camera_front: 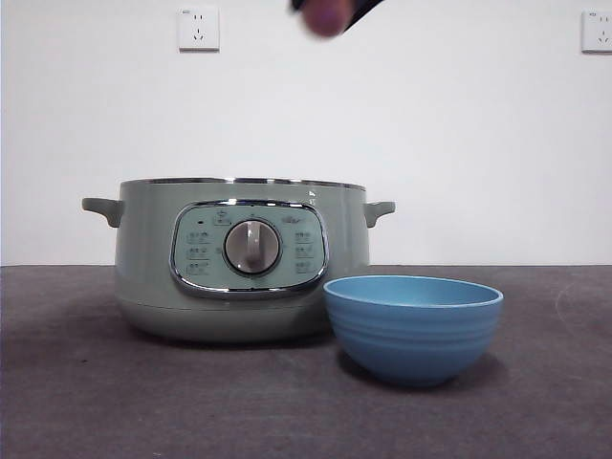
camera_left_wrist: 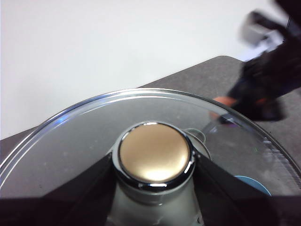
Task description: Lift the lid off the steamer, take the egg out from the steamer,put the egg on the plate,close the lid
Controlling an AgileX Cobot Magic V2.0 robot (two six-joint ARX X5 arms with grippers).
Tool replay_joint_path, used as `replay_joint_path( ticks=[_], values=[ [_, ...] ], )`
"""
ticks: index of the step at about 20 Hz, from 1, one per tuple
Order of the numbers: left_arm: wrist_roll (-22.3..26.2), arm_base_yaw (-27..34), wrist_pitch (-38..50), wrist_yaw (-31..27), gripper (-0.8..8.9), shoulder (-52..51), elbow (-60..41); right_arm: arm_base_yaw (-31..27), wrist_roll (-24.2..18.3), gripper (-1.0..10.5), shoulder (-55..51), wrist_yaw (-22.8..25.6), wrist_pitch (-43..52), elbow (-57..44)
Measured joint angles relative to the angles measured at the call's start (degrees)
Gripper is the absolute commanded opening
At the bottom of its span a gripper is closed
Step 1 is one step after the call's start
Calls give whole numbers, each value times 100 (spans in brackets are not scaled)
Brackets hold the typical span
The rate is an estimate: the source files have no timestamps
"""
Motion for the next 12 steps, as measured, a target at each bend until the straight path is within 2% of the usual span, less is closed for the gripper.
replay_joint_path(
  ticks=[3,7,10,12],
  values=[
    [0,0,-24,0,-8,0,0,-2,-28,-17,-546,214,-695,0],
    [2,0,-70,4,-8,0,0,-2,-31,-17,-656,212,-817,-378],
    [11,0,-129,4,-8,0,0,-2,-24,-17,-656,149,-431,-1154],
    [13,0,-160,4,-8,0,0,-2,20,-17,-654,-140,111,-1821]
  ],
)
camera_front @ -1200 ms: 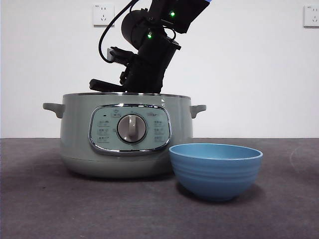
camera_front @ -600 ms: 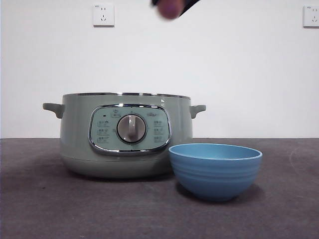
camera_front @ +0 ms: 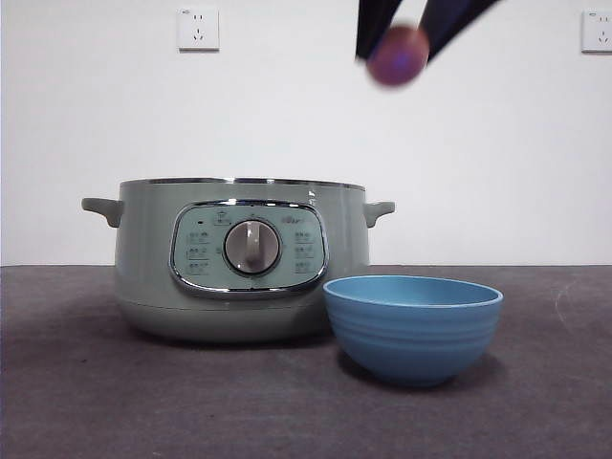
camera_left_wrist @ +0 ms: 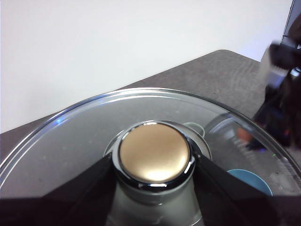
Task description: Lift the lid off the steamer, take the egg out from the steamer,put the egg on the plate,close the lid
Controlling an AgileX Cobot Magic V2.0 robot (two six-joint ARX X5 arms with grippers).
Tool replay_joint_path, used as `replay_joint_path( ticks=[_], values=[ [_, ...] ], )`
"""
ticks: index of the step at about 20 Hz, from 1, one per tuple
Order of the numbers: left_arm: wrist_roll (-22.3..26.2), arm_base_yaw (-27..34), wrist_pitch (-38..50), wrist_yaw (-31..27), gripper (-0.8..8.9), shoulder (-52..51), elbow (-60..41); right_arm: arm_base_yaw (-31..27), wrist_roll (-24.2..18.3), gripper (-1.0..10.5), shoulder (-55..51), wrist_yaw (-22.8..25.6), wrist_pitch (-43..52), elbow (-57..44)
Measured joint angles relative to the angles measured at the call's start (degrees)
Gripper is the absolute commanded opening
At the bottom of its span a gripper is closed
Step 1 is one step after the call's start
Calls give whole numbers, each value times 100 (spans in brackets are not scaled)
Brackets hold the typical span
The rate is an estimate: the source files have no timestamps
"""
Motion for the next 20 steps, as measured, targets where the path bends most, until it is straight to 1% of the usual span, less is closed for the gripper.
replay_joint_path(
  ticks=[3,6,12,17,20],
  values=[
    [15,0,-85,0,-8,0,0,2,107,-17,0,-234,684,-968],
    [26,0,-125,0,-8,0,0,0,243,-17,0,-258,1353,-1775],
    [26,0,-133,0,-8,0,0,0,382,-17,31,-267,2717,-2905],
    [26,0,-166,-2,-8,0,0,0,382,-17,398,-251,3329,-3053],
    [26,0,-227,0,-8,0,0,0,382,-17,780,-243,3373,-3056]
  ],
)
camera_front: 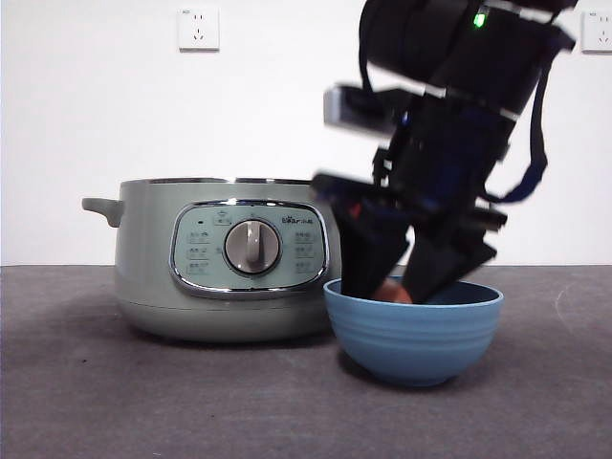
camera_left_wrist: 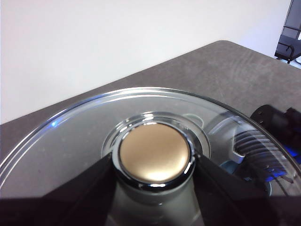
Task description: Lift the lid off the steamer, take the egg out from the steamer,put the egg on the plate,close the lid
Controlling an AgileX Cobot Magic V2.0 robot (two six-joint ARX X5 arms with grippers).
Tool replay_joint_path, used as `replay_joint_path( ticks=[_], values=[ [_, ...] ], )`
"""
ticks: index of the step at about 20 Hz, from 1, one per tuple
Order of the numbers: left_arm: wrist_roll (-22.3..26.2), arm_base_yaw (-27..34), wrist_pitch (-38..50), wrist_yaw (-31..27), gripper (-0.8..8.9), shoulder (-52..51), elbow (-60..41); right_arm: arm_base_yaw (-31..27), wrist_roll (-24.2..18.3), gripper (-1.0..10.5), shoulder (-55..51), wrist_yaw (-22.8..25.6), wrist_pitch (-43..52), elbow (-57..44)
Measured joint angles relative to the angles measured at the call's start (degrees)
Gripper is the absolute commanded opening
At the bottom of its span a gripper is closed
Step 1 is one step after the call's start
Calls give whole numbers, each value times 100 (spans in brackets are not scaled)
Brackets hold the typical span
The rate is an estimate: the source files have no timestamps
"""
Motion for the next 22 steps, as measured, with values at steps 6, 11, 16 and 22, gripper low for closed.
replay_joint_path(
  ticks=[6,11,16,22],
  values=[
    [0,0,-116,0,-8,0,0,-20,-46,-16,160,295,4,-4],
    [0,0,-116,0,-8,0,0,-39,-87,-7,249,295,-33,-4],
    [0,0,-122,0,-8,0,0,-39,-87,420,249,293,-31,-4],
    [2,0,-125,0,-8,0,0,-39,-94,455,0,295,-48,-2]
  ],
)
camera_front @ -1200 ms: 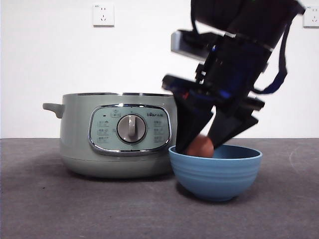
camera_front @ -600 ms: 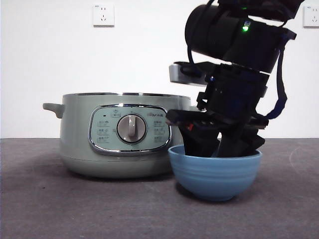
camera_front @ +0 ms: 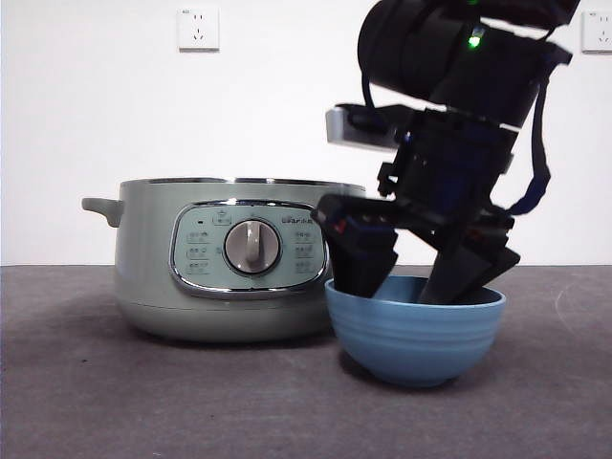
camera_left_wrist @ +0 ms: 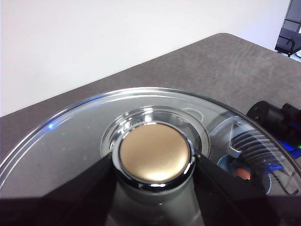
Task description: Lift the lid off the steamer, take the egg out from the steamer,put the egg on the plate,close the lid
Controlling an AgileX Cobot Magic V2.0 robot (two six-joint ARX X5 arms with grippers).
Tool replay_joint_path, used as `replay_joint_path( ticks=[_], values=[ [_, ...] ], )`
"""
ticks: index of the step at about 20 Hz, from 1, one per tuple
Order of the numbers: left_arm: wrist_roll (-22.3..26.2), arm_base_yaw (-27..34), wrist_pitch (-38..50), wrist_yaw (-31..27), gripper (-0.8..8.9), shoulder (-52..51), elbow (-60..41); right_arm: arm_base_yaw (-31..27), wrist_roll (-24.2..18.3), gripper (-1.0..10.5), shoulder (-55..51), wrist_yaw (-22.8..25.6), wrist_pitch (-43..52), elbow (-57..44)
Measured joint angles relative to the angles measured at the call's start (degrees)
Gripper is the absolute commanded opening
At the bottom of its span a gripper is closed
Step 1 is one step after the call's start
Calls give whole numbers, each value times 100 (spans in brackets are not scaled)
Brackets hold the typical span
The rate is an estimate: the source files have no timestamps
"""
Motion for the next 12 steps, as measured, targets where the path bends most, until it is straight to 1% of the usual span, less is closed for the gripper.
replay_joint_path(
  ticks=[3,5,10,12],
  values=[
    [0,0,0,0,-8,20,0,0,0,455,-577,0,-83,0],
    [0,0,0,2,-9,105,0,0,2,455,-1156,2,-289,0],
    [155,0,28,57,-8,422,0,0,33,455,-2778,0,-828,0],
    [190,0,177,212,-8,638,0,0,74,454,-3506,0,-1051,0]
  ],
)
